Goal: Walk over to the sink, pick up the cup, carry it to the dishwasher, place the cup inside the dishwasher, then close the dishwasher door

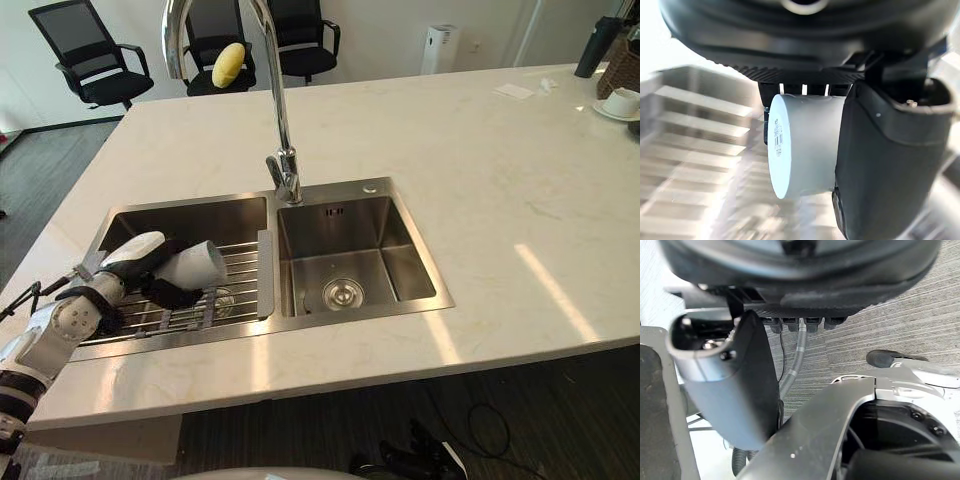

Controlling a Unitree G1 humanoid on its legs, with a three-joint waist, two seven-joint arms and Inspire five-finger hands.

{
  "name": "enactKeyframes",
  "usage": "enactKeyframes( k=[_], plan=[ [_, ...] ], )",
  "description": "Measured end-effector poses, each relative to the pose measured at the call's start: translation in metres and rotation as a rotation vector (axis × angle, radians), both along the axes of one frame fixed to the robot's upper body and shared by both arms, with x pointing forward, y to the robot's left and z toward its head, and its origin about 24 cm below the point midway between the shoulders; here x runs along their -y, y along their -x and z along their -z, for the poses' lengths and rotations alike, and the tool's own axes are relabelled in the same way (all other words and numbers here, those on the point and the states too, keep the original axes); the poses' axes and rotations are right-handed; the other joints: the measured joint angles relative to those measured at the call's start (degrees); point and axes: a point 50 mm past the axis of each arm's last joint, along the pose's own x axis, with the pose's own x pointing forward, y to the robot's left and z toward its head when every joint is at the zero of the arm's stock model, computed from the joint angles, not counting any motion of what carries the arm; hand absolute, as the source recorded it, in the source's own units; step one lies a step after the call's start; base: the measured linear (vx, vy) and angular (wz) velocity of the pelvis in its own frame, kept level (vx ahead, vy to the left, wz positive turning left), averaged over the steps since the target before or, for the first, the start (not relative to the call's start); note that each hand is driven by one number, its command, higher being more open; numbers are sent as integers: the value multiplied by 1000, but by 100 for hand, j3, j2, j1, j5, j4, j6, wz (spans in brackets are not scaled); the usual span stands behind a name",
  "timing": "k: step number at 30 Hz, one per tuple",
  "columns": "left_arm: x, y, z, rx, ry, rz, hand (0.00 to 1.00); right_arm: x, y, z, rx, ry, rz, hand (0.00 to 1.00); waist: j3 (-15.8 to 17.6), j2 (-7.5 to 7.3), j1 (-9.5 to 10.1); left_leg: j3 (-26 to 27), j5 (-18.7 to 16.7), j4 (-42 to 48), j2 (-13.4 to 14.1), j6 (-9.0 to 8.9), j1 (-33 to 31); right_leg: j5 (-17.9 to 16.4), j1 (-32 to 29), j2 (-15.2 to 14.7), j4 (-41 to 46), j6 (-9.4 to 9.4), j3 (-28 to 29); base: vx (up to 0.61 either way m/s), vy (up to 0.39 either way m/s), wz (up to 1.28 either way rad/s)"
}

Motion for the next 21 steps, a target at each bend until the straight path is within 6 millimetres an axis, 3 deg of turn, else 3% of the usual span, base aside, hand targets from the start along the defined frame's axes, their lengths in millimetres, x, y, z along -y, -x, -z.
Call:
enactKeyframes(
  k=[2, 4, 9, 15, 21],
  plan=[
    [11, 0, -10, 56, 33, 49, 0, 0, 1, 0, 1, 1, 2, 100, -3, -9, 37, -25, 7, -4, 0, 10, -3, -2, 9, 0, -1, -1, -28, -16, 5, 12],
    [34, 2, -28, 152, 113, 155, 0, 0, 3, 1, 3, 4, 6, 100, -10, -28, 58, -117, 44, -52, -6, 66, -1, -4, 40, -1, -6, 1, -109, -20, 8, 20],
    [64, 11, -42, 292, 322, 262, 0, -4, 3, 3, 20, 9, 42, 100, -6, -59, 77, -201, 93, -120, -14, 140, 49, 5, 107, -3, -26, 14, -202, -23, 14, 11],
    [64, 26, -34, 324, 622, 246, 0, -9, 5, 6, 17, 12, 74, 100, 16, -141, 73, -218, 92, -124, -4, 164, 143, 16, 210, -1, -35, 38, -231, -11, 6, 0],
    [53, 46, -8, 284, 935, 144, 0, -10, 6, 7, 22, 22, 108, 100, 14, -143, 125, -242, 80, -154, 12, 183, 155, 16, 224, 0, -33, 40, -251, 23, 11, 1]
  ],
)
